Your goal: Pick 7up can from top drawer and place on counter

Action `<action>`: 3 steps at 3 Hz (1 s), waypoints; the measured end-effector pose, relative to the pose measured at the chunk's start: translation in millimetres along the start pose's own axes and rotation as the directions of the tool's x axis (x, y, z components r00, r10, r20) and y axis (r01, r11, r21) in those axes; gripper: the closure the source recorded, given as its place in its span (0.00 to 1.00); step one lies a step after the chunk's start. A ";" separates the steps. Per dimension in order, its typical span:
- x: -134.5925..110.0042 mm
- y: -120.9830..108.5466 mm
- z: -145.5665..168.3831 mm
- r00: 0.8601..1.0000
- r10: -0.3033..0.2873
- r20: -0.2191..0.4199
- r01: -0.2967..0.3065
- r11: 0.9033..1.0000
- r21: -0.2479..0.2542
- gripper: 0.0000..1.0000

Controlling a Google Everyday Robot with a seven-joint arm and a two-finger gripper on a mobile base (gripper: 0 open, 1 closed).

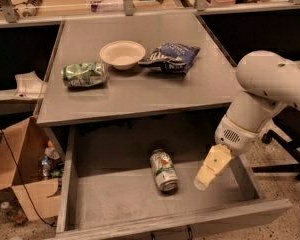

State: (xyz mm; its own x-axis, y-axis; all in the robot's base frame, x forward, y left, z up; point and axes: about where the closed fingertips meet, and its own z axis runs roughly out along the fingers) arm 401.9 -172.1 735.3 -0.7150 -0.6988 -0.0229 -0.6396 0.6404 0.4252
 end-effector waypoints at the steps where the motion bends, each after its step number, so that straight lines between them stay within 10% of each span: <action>1: -8.5 -9.1 10.5 0.998 0.063 0.013 -0.064 0.996 0.060 0.00; 3: -20.5 -18.0 19.5 0.990 0.136 0.028 -0.138 0.982 0.125 0.00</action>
Offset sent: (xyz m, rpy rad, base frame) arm 0.0328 0.0138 -0.0376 -0.1791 -0.0835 -0.1939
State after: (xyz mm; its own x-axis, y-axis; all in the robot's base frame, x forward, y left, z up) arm 422.5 -163.1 710.5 -0.8029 -0.5961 0.0101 -0.5647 0.7658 0.3078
